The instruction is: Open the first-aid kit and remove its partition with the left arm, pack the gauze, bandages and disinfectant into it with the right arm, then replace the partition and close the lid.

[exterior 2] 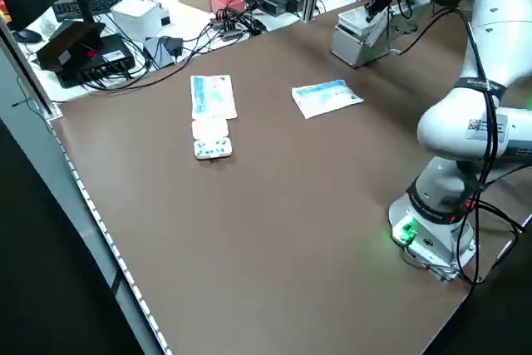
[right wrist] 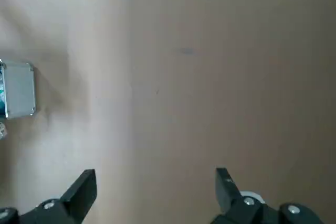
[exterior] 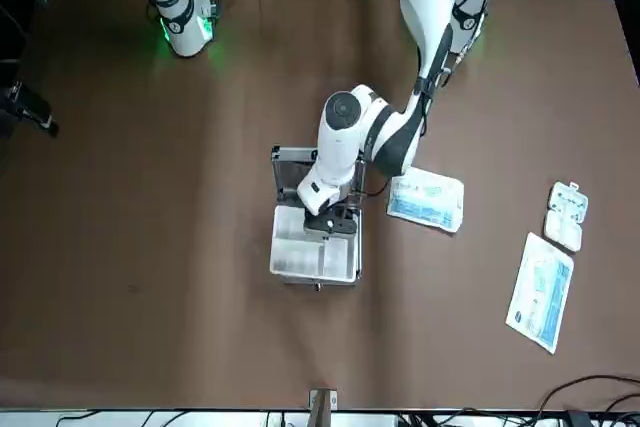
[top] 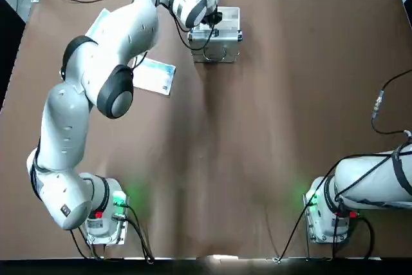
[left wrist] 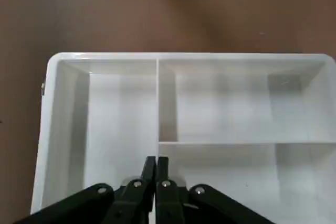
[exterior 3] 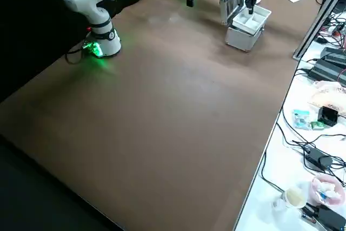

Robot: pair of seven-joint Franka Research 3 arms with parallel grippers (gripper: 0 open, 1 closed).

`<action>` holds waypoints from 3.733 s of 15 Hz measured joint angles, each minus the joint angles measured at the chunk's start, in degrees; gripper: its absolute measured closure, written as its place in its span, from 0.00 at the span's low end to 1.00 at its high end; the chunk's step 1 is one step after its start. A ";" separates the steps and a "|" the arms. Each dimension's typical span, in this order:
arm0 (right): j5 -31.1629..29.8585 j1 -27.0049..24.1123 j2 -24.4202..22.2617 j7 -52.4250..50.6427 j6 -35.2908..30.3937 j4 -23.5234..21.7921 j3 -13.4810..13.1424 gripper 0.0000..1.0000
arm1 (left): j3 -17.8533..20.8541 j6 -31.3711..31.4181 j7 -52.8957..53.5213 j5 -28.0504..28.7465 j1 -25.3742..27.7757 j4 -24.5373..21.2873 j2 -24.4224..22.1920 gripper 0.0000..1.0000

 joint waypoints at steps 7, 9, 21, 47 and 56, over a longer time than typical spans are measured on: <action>0.00 0.04 0.00 0.00 0.00 0.00 0.01 0.00 | 0.08 -0.03 -2.33 0.00 -0.37 -0.01 0.28 0.96; 0.00 0.08 0.00 0.00 0.00 0.00 0.04 0.00 | 0.12 -0.03 -2.34 0.15 -0.38 -0.03 0.40 0.96; 0.00 0.16 0.00 0.00 0.00 0.00 0.05 0.00 | 1.04 -0.99 -2.33 1.59 -0.82 -0.13 0.42 0.96; -0.01 0.17 0.00 -0.01 0.00 -0.02 0.03 0.00 | 6.81 -0.89 -2.40 2.44 -3.09 1.72 0.71 0.15; -0.01 0.19 0.00 -0.02 0.00 -0.04 0.05 0.00 | 6.68 -14.56 -2.05 -2.44 0.08 2.58 -11.26 0.03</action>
